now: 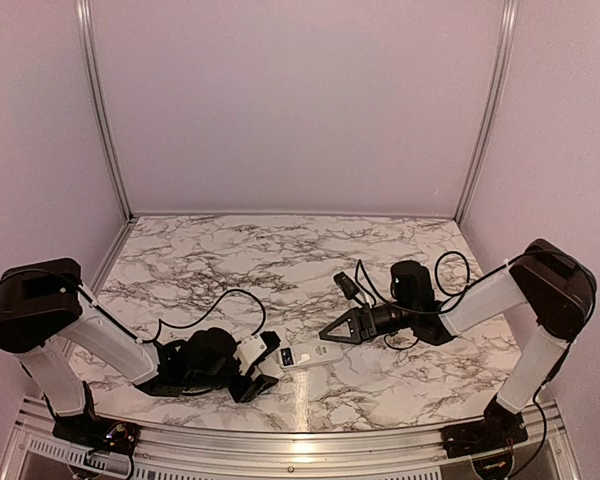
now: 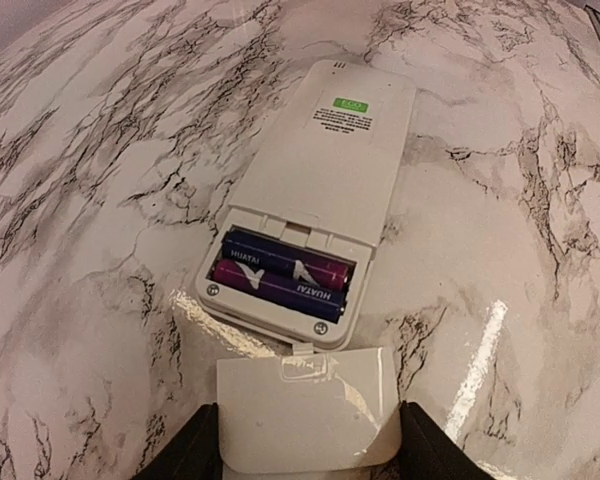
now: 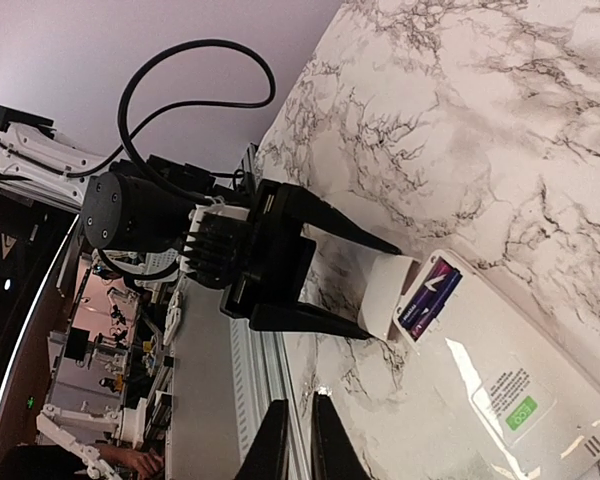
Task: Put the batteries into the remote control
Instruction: Pick up the battery cover from the center of the board, then place the battery cover on the remote control without the battery cover.
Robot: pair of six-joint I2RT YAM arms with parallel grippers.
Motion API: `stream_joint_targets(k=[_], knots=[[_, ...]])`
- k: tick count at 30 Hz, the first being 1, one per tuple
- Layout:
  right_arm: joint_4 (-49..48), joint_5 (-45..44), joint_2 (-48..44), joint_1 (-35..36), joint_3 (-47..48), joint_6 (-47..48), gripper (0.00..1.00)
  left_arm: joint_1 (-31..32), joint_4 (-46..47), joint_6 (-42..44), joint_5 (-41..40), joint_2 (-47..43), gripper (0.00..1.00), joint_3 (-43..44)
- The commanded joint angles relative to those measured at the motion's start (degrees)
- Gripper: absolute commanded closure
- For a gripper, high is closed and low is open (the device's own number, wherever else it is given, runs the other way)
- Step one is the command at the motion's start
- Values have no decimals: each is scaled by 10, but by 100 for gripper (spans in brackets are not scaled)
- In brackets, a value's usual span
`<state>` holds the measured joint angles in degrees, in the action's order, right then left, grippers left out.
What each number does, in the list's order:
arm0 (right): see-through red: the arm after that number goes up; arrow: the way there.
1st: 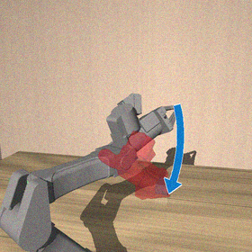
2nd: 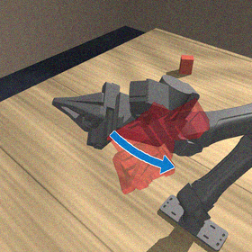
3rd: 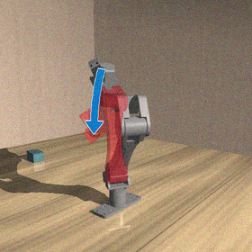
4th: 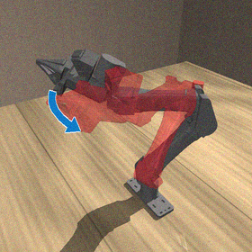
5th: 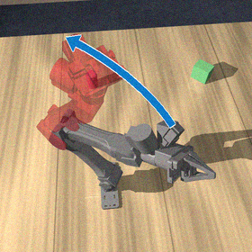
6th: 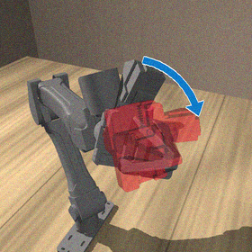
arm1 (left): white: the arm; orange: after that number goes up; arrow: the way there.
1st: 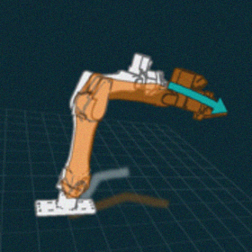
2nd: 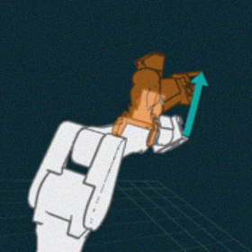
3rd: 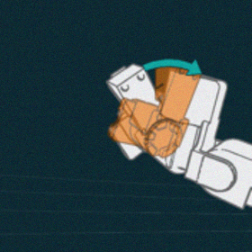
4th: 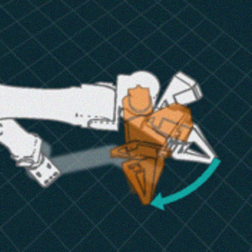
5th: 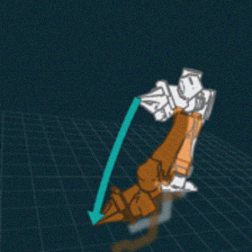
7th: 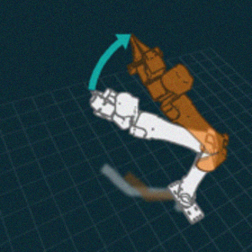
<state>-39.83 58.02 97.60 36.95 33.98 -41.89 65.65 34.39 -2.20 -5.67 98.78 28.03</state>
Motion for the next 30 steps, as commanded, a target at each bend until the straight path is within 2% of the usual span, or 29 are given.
stream_joint_targets(k=[1,6,11,17,22,30], knots=[[11,8,-9,-7,1,15,92,-3,-37,18,-2,-1,55,-4],[40,8,-18,-15,-7,35,92,-19,-36,81,51,-48,59,-19],[120,-13,-34,-17,-9,84,92,-48,-54,122,103,-71,61,-13],[176,-26,-37,-16,-18,118,93,-71,-104,175,145,-67,62,33],[183,-28,-23,-16,-36,126,94,-81,-122,197,183,-40,64,77],[140,-32,10,-16,-49,111,94,-91,-156,223,229,3,65,124]])
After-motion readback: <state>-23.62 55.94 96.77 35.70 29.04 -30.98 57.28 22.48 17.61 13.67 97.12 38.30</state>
